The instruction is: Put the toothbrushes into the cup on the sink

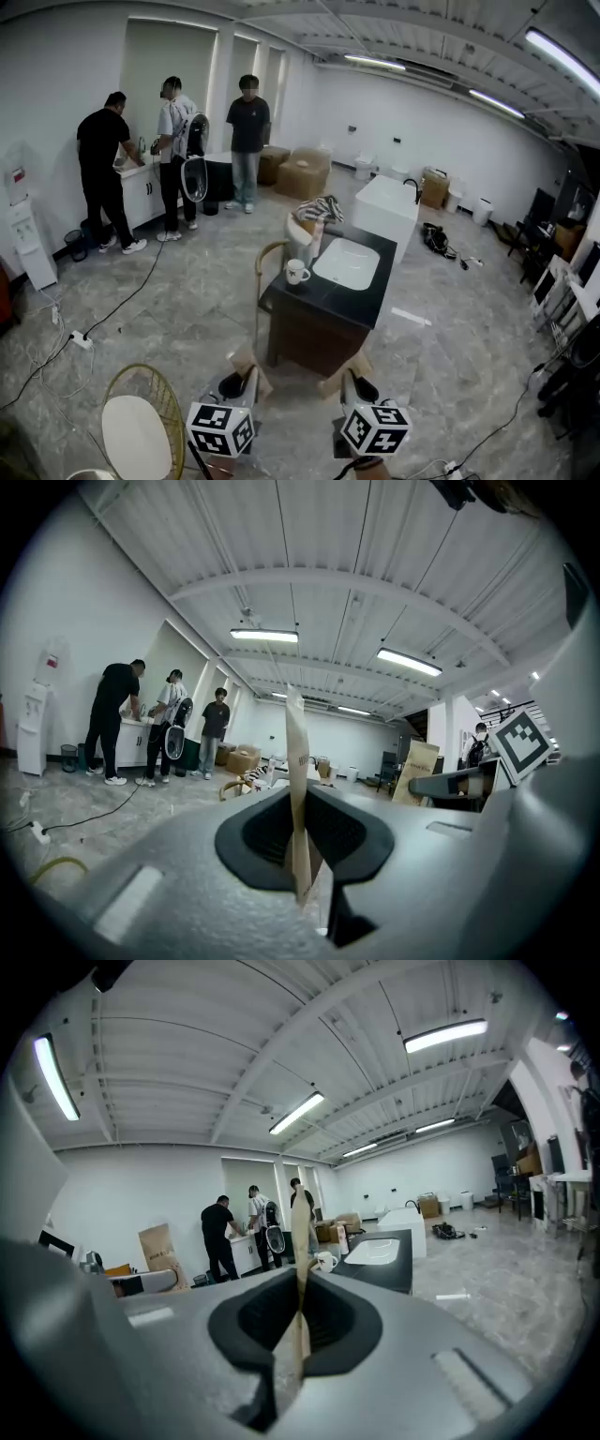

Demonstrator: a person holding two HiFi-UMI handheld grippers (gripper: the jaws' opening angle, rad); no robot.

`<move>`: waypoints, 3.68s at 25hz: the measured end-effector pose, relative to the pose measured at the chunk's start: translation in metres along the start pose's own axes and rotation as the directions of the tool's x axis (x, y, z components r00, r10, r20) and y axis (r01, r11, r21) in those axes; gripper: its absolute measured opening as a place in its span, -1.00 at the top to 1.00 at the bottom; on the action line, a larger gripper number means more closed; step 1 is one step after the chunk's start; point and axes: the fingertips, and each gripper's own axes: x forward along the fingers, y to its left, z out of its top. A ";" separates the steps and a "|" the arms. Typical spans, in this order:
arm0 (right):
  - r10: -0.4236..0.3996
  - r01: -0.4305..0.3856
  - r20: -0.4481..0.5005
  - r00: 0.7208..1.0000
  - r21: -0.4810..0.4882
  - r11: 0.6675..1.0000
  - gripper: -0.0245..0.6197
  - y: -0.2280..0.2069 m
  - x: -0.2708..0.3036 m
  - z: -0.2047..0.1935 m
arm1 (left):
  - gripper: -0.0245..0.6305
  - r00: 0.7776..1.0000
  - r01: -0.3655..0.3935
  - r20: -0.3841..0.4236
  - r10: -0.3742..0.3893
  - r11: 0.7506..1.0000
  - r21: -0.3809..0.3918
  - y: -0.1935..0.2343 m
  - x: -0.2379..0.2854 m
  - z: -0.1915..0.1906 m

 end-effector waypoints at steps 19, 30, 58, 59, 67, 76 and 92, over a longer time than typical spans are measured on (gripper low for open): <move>-0.088 0.089 -0.033 0.996 0.041 0.995 0.90 -0.011 0.042 -0.016 | 0.82 0.999 0.030 -0.037 -0.030 1.000 -0.005 0.041 0.037 -0.011; -0.066 0.068 -0.030 0.997 0.046 0.997 0.90 -0.042 0.114 0.006 | 0.82 1.000 0.017 -0.023 -0.017 1.000 0.007 0.058 0.114 0.001; -0.011 0.018 -0.068 0.998 0.108 0.994 0.90 -0.174 0.271 0.050 | 0.82 0.998 -0.019 -0.063 0.021 0.999 0.031 0.047 0.317 0.011; -0.006 0.014 -0.070 0.997 0.110 0.994 0.90 -0.175 0.274 0.050 | 0.82 0.997 -0.023 -0.069 0.025 0.999 0.031 0.048 0.320 0.009; 0.010 0.000 -0.085 0.996 0.117 0.993 0.90 -0.183 0.294 0.048 | 0.82 0.995 -0.040 -0.088 0.043 0.998 0.040 0.056 0.336 0.006; -0.013 0.022 -0.084 0.996 0.106 0.994 0.90 -0.192 0.326 0.053 | 0.82 0.997 -0.025 -0.072 0.027 0.999 0.033 0.076 0.371 0.012; -0.018 0.022 -0.061 0.998 0.055 0.998 0.90 -0.191 0.434 0.102 | 0.82 0.999 -0.036 0.006 0.036 0.999 0.001 0.146 0.460 0.061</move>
